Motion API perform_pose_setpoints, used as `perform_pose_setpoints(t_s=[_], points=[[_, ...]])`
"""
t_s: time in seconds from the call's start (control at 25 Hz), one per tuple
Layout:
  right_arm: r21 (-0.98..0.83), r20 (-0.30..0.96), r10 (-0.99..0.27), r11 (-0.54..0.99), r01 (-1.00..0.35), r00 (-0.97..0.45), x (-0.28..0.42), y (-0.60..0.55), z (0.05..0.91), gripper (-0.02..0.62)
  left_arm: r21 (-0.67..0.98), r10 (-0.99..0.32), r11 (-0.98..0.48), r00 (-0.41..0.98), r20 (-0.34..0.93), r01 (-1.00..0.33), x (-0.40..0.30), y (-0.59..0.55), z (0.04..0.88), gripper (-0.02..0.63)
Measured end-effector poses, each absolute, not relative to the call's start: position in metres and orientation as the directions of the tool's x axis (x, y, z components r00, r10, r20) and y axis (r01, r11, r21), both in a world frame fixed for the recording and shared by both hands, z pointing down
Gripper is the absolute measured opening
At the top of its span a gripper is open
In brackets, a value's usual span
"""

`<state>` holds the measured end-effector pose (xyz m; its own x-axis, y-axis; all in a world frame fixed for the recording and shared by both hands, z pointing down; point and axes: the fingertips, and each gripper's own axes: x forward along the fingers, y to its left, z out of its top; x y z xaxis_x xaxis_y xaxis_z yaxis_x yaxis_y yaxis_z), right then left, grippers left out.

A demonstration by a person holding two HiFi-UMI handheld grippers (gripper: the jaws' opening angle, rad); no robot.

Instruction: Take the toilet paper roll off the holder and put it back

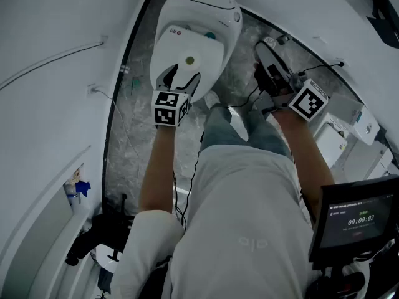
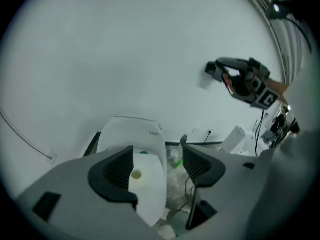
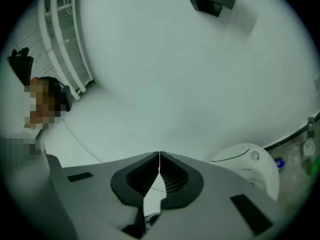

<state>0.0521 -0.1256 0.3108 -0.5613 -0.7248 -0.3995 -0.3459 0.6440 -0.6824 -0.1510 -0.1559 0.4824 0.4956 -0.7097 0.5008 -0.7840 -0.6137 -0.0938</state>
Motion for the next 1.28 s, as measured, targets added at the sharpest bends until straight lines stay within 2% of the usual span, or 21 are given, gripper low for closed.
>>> perform_pose_setpoints(t_s=[0.16, 0.32, 0.68, 0.88, 1.12, 1.24, 1.28], points=[[-0.699, -0.313, -0.745, 0.6, -0.388, -0.589, 0.014, -0.15, 0.341, 0.011, -0.262, -0.677, -0.649, 0.385, 0.628, -0.715, -0.174, -0.184, 0.552, 0.296], [-0.724, -0.224, -0.778, 0.536, -0.434, -0.587, -0.011, -0.174, 0.379, 0.011, -0.356, -0.65, -0.694, 0.332, 0.684, -0.626, -0.182, -0.22, 0.608, 0.296], [-0.743, -0.138, -0.81, 0.465, -0.482, -0.57, -0.017, -0.193, 0.42, 0.011, -0.357, -0.583, -0.75, 0.301, 0.755, -0.557, -0.168, -0.257, 0.667, 0.296], [-0.736, -0.132, -0.818, 0.459, -0.498, -0.559, -0.017, -0.196, 0.422, 0.011, -0.38, -0.533, -0.783, 0.217, 0.818, -0.493, -0.169, -0.264, 0.693, 0.296], [-0.728, -0.124, -0.827, 0.451, -0.517, -0.549, -0.01, -0.182, 0.42, 0.011, -0.456, -0.541, -0.79, 0.116, 0.833, -0.41, -0.161, -0.26, 0.704, 0.295], [-0.734, -0.107, -0.83, 0.438, -0.52, -0.548, -0.02, -0.193, 0.433, 0.011, -0.521, -0.568, -0.776, 0.035, 0.822, -0.356, -0.175, -0.278, 0.721, 0.249], [-0.733, -0.106, -0.831, 0.436, -0.522, -0.546, -0.018, -0.19, 0.434, 0.011, -0.544, -0.585, -0.765, 0.017, 0.811, -0.344, -0.175, -0.279, 0.719, 0.201]])
